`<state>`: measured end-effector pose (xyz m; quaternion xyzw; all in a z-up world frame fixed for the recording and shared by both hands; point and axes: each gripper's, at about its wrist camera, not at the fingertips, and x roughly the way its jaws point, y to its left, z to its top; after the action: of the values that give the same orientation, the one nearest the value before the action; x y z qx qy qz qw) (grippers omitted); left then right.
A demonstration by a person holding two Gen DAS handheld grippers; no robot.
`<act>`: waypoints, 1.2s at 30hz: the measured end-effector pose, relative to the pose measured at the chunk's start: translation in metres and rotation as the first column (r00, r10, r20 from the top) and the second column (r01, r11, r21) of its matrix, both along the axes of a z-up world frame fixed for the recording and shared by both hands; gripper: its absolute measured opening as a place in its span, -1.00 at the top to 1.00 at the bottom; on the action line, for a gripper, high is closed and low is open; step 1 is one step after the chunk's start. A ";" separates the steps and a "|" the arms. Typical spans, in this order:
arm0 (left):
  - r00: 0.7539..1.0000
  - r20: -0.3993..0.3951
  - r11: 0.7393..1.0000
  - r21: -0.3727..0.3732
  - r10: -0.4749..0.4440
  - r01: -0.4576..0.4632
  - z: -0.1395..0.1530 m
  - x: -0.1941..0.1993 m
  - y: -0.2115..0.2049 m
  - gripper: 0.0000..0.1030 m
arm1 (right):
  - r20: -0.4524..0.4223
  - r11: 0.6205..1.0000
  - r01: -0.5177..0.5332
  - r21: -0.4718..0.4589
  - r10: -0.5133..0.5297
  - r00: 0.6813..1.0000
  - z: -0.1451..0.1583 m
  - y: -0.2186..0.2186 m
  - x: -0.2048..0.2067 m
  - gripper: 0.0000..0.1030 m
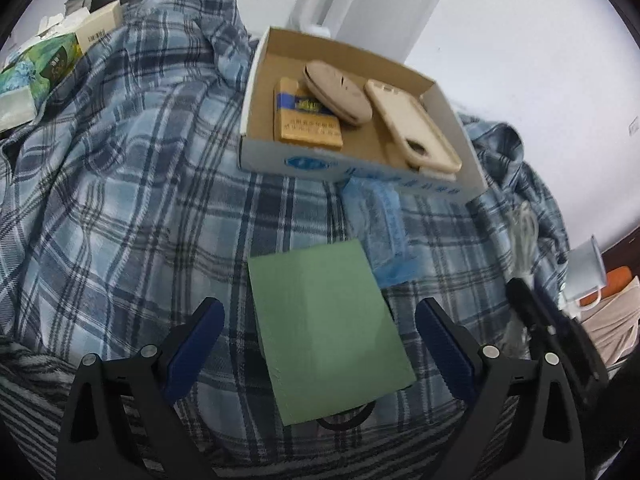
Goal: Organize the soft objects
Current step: 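Grasp the green square card with the left tool while the right tool holds the cable, then lift the card in the left tool and cable in the right tool over the box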
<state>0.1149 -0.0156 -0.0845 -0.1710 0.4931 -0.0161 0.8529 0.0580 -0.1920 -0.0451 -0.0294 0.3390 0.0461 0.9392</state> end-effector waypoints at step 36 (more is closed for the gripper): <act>0.849 0.492 0.943 0.333 -0.192 0.020 0.049 -0.068 -0.023 -0.47 | 0.117 0.998 -0.042 -0.047 0.047 0.992 0.011 0.013 -0.019 0.67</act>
<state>0.0471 -0.0382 -0.0358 0.0061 0.2504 -0.0301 0.9677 0.0394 -0.1787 -0.0345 -0.0603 0.2829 0.0577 0.9555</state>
